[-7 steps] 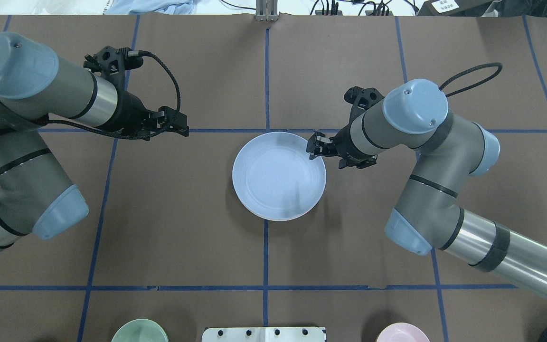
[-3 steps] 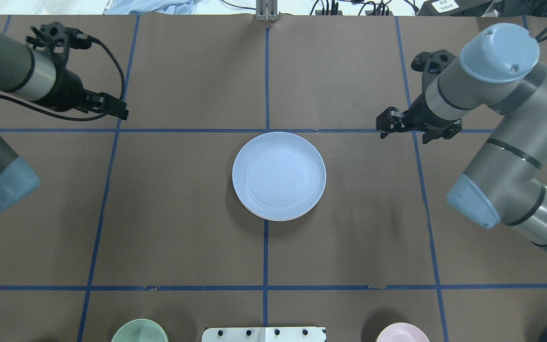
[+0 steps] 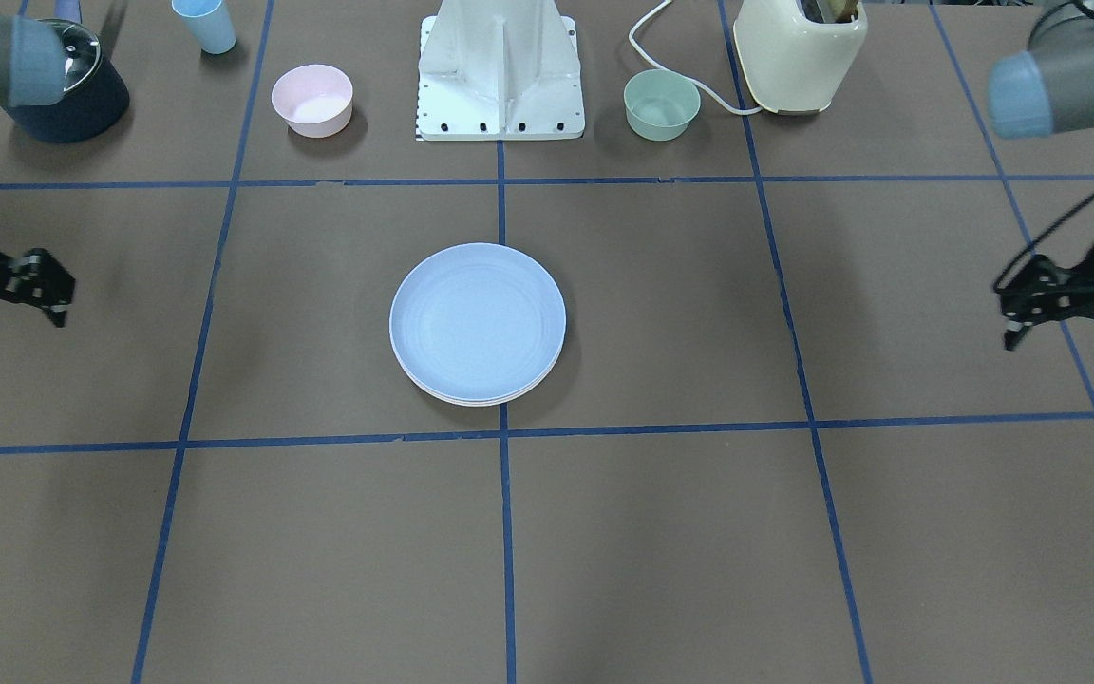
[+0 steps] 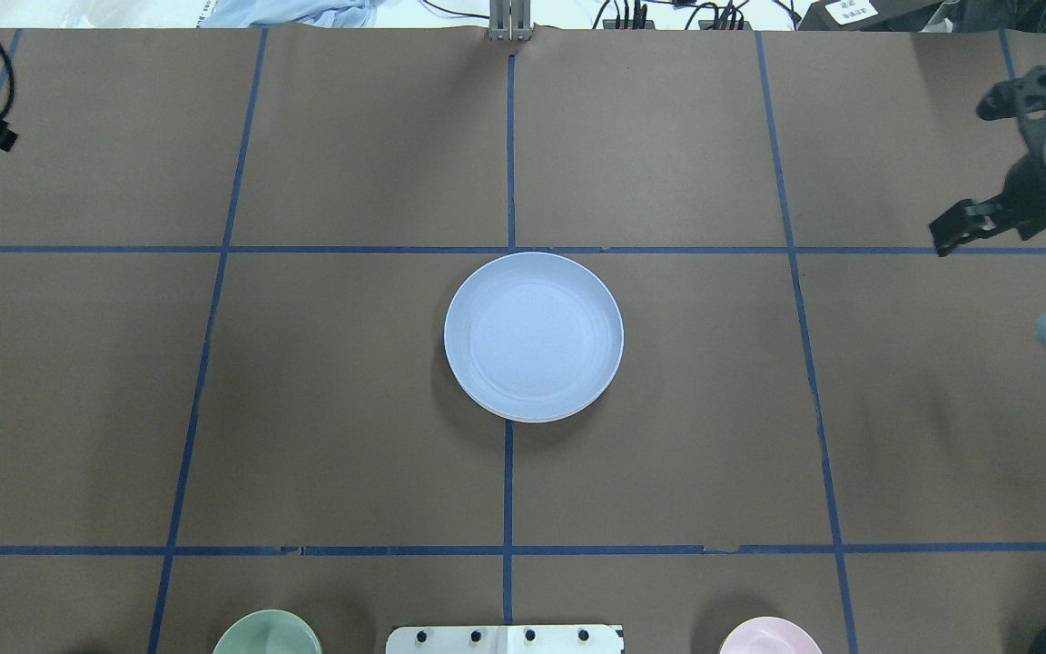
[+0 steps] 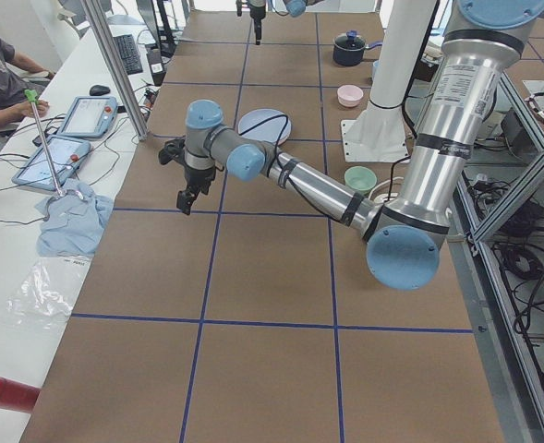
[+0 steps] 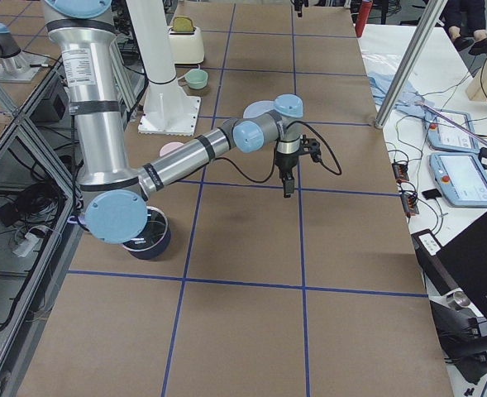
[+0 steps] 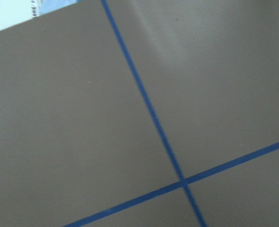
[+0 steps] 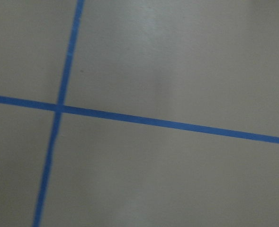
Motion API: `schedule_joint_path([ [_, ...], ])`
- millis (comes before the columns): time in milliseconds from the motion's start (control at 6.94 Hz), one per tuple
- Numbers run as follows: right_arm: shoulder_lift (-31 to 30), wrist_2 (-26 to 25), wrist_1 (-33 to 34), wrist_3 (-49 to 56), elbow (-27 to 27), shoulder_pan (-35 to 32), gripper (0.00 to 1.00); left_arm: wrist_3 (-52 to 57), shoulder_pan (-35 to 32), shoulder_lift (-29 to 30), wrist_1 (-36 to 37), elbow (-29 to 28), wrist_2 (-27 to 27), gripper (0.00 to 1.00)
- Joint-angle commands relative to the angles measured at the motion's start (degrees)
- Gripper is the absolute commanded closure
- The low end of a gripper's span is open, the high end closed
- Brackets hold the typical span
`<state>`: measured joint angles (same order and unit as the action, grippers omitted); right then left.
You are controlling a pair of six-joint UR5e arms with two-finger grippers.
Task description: Stack three plates with pink and blue
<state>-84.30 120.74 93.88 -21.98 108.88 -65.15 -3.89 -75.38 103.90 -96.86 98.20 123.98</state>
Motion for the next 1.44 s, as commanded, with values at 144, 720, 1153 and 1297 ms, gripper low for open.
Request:
schedule_joint_path([
  [144,-6.48,14.14,-0.54,24.59,-11.81,-18.05,0.0,21.91,-13.55,-1.51,-0.88,-10.05,1.96,0.0],
  [720,-6.49,13.91,-0.54,20.61,-11.85,-18.95,0.0,21.91,-14.53,-10.1,-14.48,-12.76,1.26,0.0],
  [1153,-5.96,14.53,0.34,15.3,-9.04,-18.96,0.0,21.56,-14.53,-12.67,-9.44,-12.25,1.7,0.0],
  [1297,-6.23,15.83,0.25,15.3,-8.43,-18.96,0.0,17.9,-14.27,-12.41,-5.31,-11.9,1.79,0.0],
])
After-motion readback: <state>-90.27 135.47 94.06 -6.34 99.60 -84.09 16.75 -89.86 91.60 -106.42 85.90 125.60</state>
